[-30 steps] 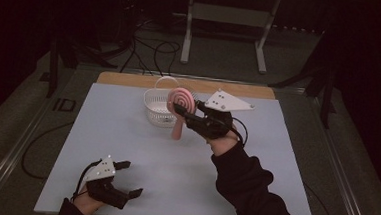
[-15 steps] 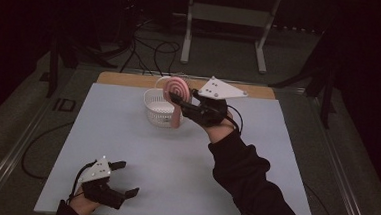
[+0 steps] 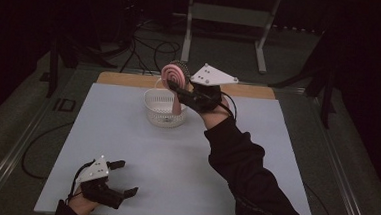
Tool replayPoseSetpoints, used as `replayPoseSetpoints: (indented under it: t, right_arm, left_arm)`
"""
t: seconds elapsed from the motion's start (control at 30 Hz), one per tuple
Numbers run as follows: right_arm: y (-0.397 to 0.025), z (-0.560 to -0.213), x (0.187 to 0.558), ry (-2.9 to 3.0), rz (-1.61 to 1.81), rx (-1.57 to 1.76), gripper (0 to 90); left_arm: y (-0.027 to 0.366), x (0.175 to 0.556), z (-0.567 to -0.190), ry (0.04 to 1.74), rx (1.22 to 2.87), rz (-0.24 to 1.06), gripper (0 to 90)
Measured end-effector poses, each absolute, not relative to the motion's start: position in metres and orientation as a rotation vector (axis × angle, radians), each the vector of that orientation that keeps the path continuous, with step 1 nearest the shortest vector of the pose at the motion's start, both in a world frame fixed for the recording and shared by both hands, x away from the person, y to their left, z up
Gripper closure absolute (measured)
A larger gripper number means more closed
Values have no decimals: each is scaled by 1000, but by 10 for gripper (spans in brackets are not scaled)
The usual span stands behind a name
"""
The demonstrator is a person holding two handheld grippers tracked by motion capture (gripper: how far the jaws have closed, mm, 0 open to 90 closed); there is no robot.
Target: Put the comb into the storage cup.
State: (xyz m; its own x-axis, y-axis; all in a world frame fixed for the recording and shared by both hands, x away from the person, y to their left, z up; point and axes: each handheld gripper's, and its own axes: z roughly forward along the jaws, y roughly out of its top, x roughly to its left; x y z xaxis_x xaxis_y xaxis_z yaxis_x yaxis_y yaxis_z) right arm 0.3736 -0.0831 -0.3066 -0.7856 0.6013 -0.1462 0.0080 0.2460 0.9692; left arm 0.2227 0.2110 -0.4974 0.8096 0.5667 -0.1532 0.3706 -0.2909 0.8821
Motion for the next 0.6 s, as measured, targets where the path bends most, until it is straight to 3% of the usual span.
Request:
replayPoseSetpoints:
  t: [0.6]
  right_arm:
    - [-63, -310, 404, 1992, 1491, 516, 648]
  left_arm:
    - [211, 222, -498, 694, 1923, 219, 2]
